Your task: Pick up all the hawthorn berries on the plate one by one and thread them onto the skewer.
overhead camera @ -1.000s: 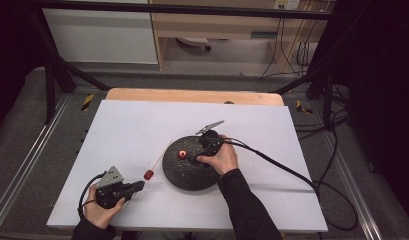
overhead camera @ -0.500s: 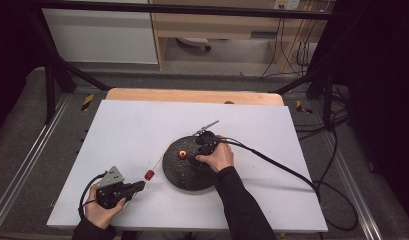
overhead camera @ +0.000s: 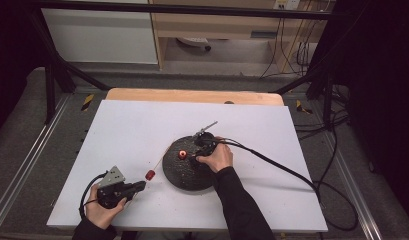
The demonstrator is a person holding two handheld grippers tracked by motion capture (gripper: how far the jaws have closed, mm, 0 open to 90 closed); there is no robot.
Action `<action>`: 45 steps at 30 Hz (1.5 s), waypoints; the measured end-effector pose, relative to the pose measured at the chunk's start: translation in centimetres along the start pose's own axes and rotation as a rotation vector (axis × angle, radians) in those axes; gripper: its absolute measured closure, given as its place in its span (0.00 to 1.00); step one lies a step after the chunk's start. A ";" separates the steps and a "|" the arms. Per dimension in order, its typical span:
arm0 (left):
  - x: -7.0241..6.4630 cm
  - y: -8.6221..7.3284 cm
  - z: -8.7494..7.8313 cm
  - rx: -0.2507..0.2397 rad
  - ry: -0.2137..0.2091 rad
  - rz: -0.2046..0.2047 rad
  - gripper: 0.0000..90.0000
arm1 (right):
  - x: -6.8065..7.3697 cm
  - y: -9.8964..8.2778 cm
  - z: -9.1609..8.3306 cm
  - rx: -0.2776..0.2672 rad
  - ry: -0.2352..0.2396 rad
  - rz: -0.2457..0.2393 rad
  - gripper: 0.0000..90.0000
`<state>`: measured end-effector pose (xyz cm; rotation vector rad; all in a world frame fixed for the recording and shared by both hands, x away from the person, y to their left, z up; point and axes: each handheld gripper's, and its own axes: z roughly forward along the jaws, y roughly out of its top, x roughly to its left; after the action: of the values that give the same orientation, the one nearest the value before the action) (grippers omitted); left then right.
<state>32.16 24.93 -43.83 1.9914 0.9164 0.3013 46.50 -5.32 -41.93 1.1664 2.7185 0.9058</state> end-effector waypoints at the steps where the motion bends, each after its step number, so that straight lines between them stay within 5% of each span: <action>1: 0.0 0.0 0.0 0.002 0.000 0.002 0.98 | 0.0 0.0 0.0 0.003 -0.002 0.000 0.66; 13: 0.0 0.0 0.0 0.001 0.000 0.004 0.98 | 0.1 0.1 -0.4 0.001 0.004 0.022 0.68; 29: -0.2 0.1 0.0 -0.004 0.000 0.003 0.98 | 0.6 -0.1 -3.1 -0.057 0.016 0.057 0.68; 45: -0.5 0.3 0.1 -0.006 0.002 0.008 0.98 | 0.4 -3.2 -5.1 -0.274 0.068 0.106 0.68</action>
<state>32.02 24.45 -43.60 1.9905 0.9077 0.3101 42.84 -9.31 -39.33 1.2509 2.4955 1.3055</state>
